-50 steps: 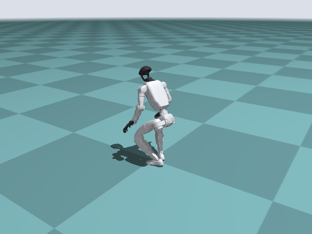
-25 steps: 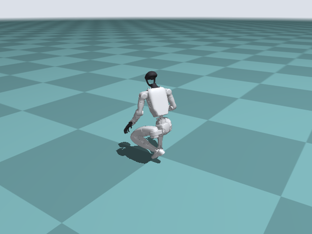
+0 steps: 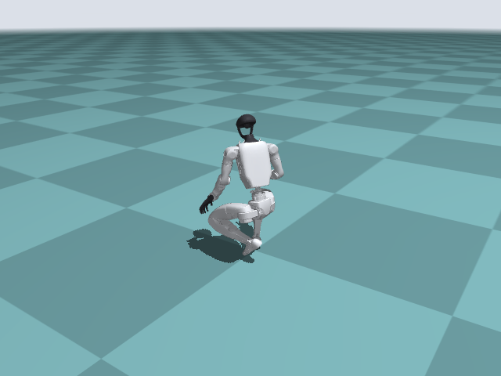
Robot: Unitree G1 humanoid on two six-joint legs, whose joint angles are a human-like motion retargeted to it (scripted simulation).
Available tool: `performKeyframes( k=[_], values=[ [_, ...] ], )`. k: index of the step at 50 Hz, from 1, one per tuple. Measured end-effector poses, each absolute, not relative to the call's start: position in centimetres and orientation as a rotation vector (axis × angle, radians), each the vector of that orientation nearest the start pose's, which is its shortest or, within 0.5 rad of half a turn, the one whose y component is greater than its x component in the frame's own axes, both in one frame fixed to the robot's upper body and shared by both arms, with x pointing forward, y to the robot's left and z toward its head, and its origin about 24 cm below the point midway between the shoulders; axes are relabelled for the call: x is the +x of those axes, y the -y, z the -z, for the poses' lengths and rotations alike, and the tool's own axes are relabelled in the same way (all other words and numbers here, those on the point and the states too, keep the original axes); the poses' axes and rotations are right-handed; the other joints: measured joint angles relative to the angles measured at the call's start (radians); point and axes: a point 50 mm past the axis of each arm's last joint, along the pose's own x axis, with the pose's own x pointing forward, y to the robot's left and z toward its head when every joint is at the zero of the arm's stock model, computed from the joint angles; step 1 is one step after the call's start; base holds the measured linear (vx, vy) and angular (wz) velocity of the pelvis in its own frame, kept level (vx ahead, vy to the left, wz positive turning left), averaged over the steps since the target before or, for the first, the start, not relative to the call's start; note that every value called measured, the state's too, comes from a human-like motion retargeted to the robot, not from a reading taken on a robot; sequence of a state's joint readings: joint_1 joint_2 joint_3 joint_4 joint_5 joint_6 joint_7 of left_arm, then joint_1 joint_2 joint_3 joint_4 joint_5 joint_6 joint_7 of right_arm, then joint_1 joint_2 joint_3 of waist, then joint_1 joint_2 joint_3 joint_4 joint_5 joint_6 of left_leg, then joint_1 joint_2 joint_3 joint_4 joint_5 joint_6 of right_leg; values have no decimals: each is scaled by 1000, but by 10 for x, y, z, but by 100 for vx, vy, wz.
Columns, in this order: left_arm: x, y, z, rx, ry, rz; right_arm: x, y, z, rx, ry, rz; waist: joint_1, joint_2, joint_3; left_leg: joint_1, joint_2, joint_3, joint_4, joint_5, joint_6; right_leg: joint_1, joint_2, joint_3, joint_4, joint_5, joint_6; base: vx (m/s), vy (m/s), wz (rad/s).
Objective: Upper body actions
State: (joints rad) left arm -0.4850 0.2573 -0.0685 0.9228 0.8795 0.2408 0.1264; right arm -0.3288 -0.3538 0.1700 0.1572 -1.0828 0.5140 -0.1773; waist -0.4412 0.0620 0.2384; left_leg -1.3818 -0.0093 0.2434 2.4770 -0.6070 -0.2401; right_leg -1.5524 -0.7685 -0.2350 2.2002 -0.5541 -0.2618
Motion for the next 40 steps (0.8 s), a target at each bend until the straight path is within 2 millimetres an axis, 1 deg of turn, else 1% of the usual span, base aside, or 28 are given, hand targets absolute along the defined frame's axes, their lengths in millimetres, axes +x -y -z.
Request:
performKeyframes(
  k=[10,15,19,25,30,33,35,40],
  values=[
    [312,-227,21,1234,-562,-38,309,213,-98,-1459,-66,443,3,4,-3,7,2,7,-19,7,1,2,2,0,2,-3,0,0,0,0],
    [312,-226,22,1236,-564,-30,310,213,-93,-1447,-75,439,18,10,-13,16,11,23,-69,9,27,10,22,-18,-9,-11,0,0,0,0],
    [311,-226,22,1251,-562,-29,311,215,-81,-1435,-89,445,39,10,-33,21,19,44,-142,14,51,15,48,-31,-45,-8,0,0,-7,1],
    [306,-227,28,1252,-544,-43,310,218,-49,-1382,-146,415,73,-16,-84,38,20,85,-315,41,90,32,84,-36,-149,17,0,-6,-11,11],
    [299,-223,40,1230,-500,-83,309,215,-14,-1303,-201,351,110,-51,-108,95,16,77,-487,76,100,117,111,-62,-256,21,0,-9,-12,2],
    [292,-224,46,1229,-456,-163,306,211,10,-1237,-261,288,147,-67,-130,132,41,38,-613,101,95,177,158,-92,-355,25,1,-10,-12,-12],
    [288,-226,50,1247,-445,-196,305,208,22,-1199,-294,257,164,-73,-135,162,54,15,-681,109,93,215,183,-102,-410,27,12,-3,-2,-6],
    [266,-230,70,1386,-516,-122,289,199,58,-1065,-458,153,191,-87,-146,276,44,-27,-915,130,98,336,254,-101,-600,41,63,-1,-1,2]
  ],
)
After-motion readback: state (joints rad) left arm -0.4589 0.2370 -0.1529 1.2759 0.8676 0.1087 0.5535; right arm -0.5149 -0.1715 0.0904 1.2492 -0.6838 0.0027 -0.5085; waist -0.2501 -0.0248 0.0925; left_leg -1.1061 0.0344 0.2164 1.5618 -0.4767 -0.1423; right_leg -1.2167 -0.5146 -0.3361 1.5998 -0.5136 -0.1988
